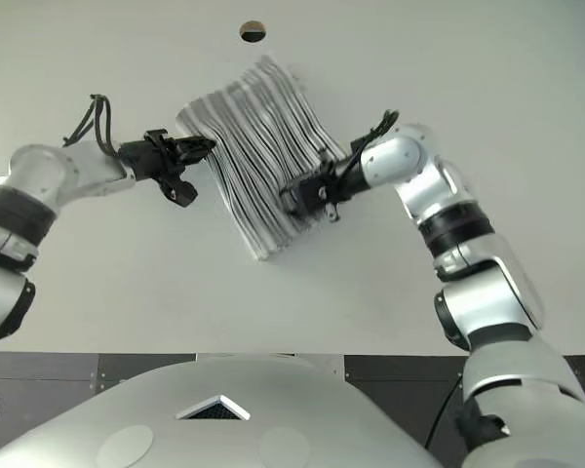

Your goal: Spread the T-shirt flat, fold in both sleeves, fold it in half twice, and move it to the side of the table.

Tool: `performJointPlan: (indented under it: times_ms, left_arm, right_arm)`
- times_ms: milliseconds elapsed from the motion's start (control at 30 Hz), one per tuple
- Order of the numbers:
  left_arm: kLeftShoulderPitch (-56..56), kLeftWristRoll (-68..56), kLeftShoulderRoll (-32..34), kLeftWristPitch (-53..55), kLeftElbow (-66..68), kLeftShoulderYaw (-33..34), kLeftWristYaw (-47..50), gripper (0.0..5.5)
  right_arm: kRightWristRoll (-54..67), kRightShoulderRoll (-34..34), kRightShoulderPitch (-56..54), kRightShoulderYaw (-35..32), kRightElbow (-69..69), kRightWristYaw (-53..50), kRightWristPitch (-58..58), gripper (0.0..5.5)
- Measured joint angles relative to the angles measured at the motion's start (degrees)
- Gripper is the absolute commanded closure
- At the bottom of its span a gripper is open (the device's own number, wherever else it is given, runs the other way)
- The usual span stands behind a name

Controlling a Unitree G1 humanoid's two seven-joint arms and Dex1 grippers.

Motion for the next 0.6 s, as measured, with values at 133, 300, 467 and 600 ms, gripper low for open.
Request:
performJointPlan:
  times_ms: [133, 300, 467, 600]
  left_arm:
    - [-5.7, 9.89, 0.19, 3.21, 8.76, -9.43, 10.72, 4.31]
    - [-5.06, 7.25, 2.91, 4.72, 12.76, -10.47, 18.96, 4.31]
    - [3.58, -20.43, 11.79, -8.39, 2.13, 4.09, 20.57, 4.31]
    - [17.94, -44.19, 17.71, -17.55, -12.67, 9.2, 9.08, 4.05]
  right_arm:
    - [4.55, 0.48, 7.29, 4.25, -14.46, 5.77, 10.6, 3.74]
    - [10.42, -1.64, 8.74, -2.97, -21.27, 4.15, 16.49, 3.74]
    - [26.21, -5.01, 13.8, -16.65, -26.54, 3.51, 23.42, 3.74]
    - [28.81, -9.62, 19.32, -25.1, -22.95, 3.04, 22.78, 3.45]
